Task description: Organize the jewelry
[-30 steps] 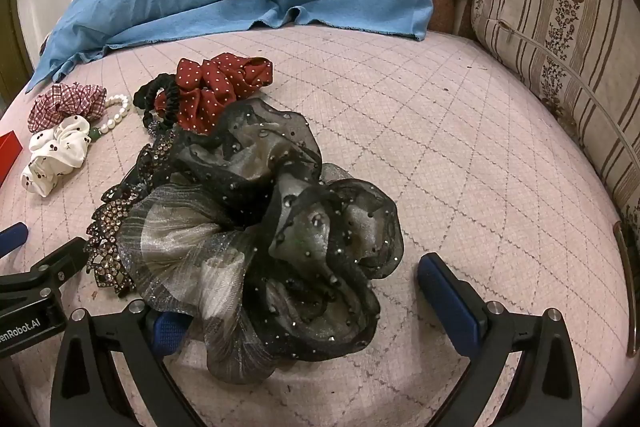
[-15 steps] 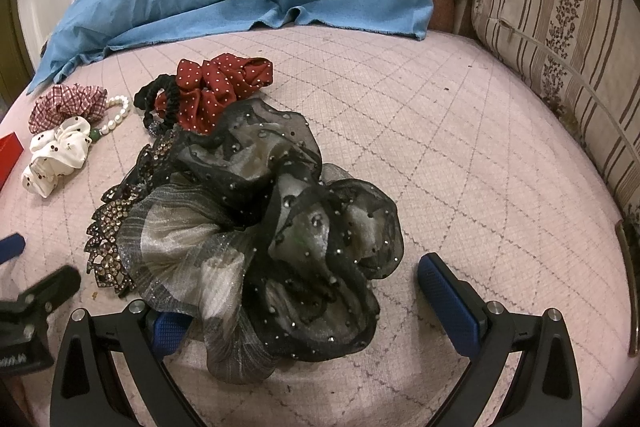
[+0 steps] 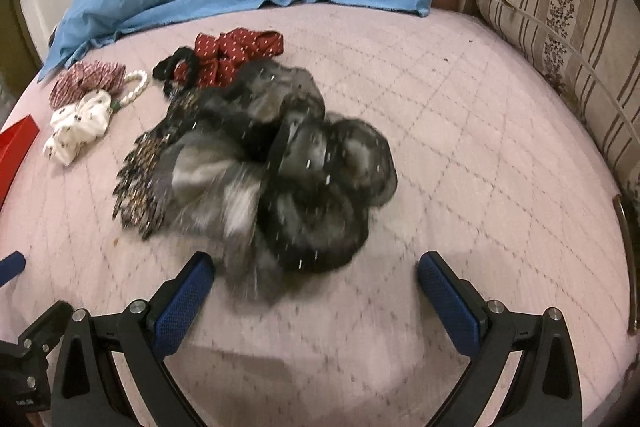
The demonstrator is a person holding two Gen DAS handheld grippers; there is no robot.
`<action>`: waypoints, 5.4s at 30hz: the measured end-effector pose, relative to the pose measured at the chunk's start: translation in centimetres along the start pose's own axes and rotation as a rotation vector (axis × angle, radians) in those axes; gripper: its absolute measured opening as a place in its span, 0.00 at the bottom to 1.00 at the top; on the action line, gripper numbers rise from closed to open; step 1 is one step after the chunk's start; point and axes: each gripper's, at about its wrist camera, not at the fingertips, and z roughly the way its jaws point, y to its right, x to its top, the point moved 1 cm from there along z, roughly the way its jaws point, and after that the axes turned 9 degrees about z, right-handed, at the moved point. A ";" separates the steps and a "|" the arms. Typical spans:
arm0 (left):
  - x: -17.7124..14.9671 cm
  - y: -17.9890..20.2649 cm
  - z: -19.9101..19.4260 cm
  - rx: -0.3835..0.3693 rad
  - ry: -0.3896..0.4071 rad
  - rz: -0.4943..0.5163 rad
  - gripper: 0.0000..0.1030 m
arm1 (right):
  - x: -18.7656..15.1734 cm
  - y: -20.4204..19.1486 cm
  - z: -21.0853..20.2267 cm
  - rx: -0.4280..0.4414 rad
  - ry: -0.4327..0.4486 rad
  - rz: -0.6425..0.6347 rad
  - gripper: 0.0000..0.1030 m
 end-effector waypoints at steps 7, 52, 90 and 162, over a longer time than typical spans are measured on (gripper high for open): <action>-2.2 -0.1 -2.2 0.005 -0.007 -0.052 1.00 | -1.2 0.2 -1.2 0.009 -0.031 -0.006 1.00; -2.9 -10.1 -20.7 0.182 0.386 -0.230 1.00 | -3.6 -4.9 -19.4 0.105 0.475 -0.022 1.00; 1.2 -9.5 -15.1 0.090 0.249 -0.126 1.00 | -2.1 1.0 -11.6 0.170 0.242 0.115 0.70; -8.5 -38.5 -8.1 0.216 -0.007 -0.593 0.14 | 0.6 -33.8 -8.8 0.688 -0.100 -0.312 0.15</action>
